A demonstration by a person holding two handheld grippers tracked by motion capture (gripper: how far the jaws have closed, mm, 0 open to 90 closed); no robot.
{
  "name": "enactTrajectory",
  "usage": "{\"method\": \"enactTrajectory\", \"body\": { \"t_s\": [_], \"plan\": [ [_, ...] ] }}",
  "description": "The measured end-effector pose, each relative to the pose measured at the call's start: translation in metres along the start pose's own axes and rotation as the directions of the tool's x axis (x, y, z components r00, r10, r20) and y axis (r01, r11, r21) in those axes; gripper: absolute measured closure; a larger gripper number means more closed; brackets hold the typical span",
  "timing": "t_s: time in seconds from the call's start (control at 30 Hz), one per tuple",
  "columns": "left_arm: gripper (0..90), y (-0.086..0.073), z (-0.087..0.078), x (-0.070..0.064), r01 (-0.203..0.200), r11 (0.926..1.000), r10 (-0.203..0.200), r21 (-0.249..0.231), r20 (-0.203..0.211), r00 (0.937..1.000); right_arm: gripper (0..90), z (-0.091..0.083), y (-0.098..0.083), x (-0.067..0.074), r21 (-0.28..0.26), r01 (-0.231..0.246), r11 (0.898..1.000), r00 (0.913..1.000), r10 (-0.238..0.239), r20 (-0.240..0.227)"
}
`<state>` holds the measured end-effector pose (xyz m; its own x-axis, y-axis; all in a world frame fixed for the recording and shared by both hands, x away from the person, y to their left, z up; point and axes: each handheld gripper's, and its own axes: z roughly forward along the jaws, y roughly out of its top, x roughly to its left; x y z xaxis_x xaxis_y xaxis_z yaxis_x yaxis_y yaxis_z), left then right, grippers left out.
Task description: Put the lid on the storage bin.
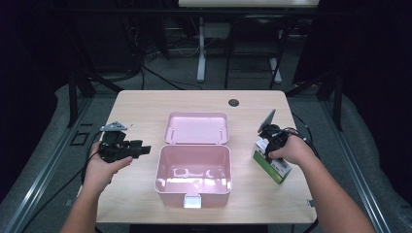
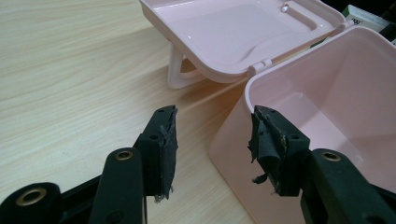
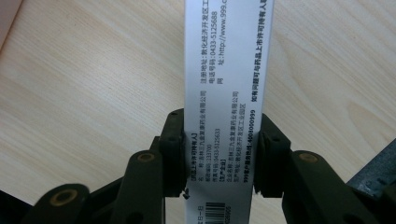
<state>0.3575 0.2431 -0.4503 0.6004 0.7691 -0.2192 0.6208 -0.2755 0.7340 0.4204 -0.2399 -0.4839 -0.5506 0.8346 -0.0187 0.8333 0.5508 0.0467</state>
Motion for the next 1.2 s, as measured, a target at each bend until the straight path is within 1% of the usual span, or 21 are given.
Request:
{"method": "enactTrajectory", "body": {
  "t_s": [0.2, 0.3, 0.33, 0.4, 0.43, 0.47, 0.57, 0.7, 0.77, 0.8, 0.93, 0.97, 1.03, 1.2],
  "plan": [
    [50.5, 0.000, 0.000, 0.001, -0.004, 1.0000, 0.004, 0.000, 0.002, 1.0000, 61.7, -0.003, 0.001, 0.002, 0.006, 0.023, 1.000, 0.9997, -0.023, -0.001],
    [50.5, 0.000, 0.000, 0.001, -0.002, 1.0000, 0.002, -0.001, 0.003, 1.0000, 61.7, -0.006, 0.000, 0.004, -0.008, 0.027, 1.000, 0.9996, -0.027, -0.006],
    [50.6, 0.000, 0.000, 0.000, 0.000, 1.0000, 0.000, -0.002, 0.002, 1.0000, 61.7, -0.008, 0.000, 0.004, -0.008, 0.037, 0.999, 0.9993, -0.037, -0.002],
    [50.5, 0.000, 0.000, 0.001, 0.001, 1.0000, -0.001, -0.005, 0.001, 1.0000, 61.7, -0.011, 0.000, 0.006, -0.010, 0.035, 0.999, 0.9994, -0.035, 0.003],
    [50.5, 0.000, -0.001, 0.001, 0.002, 1.0000, -0.002, -0.007, 0.001, 1.0000, 61.7, -0.012, 0.000, 0.006, -0.011, 0.046, 0.999, 0.9989, -0.046, 0.005],
    [50.5, 0.000, -0.001, 0.001, 0.001, 1.0000, -0.001, -0.005, 0.003, 1.0000, 61.7, -0.015, 0.000, 0.007, -0.007, 0.045, 0.999, 0.9990, -0.045, 0.007],
    [50.5, 0.000, -0.001, 0.001, 0.001, 1.0000, -0.001, -0.009, 0.002, 1.0000, 61.7, -0.020, 0.000, 0.009, -0.022, 0.055, 0.998, 0.9985, -0.055, 0.002],
    [50.5, 0.000, -0.002, 0.001, 0.000, 1.0000, 0.000, -0.007, 0.002, 1.0000, 61.8, -0.024, 0.000, 0.011, -0.011, 0.069, 0.998, 0.9976, -0.069, 0.005],
    [50.6, 0.000, -0.002, 0.001, 0.001, 1.0000, -0.001, -0.009, 0.001, 1.0000, 61.8, -0.026, 0.000, 0.013, -0.001, 0.087, 0.996, 0.9962, -0.087, 0.009],
    [50.6, 0.000, -0.002, 0.002, 0.001, 1.0000, -0.001, -0.008, 0.002, 1.0000, 61.8, -0.028, 0.000, 0.014, 0.011, 0.084, 0.996, 0.9964, -0.084, 0.009],
    [50.6, 0.000, -0.002, 0.002, 0.001, 1.0000, -0.001, -0.008, 0.002, 1.0000, 61.8, -0.033, 0.000, 0.017, 0.003, 0.099, 0.995, 0.9950, -0.099, 0.013],
    [50.6, 0.000, -0.002, 0.002, 0.004, 0.9999, -0.004, -0.009, 0.002, 1.0000, 61.8, -0.034, 0.000, 0.018, 0.001, 0.094, 0.996, 0.9955, -0.094, 0.011],
    [50.6, 0.000, -0.001, 0.001, 0.004, 0.9999, -0.004, -0.012, 0.001, 1.0000, 61.8, -0.036, 0.000, 0.020, -0.004, 0.104, 0.995, 0.9945, -0.103, 0.014],
    [50.6, 0.000, -0.002, 0.001, 0.003, 1.0000, -0.003, -0.009, 0.001, 1.0000, 61.8, -0.038, 0.001, 0.022, -0.007, 0.104, 0.995, 0.9944, -0.104, 0.017]
  ]
}}
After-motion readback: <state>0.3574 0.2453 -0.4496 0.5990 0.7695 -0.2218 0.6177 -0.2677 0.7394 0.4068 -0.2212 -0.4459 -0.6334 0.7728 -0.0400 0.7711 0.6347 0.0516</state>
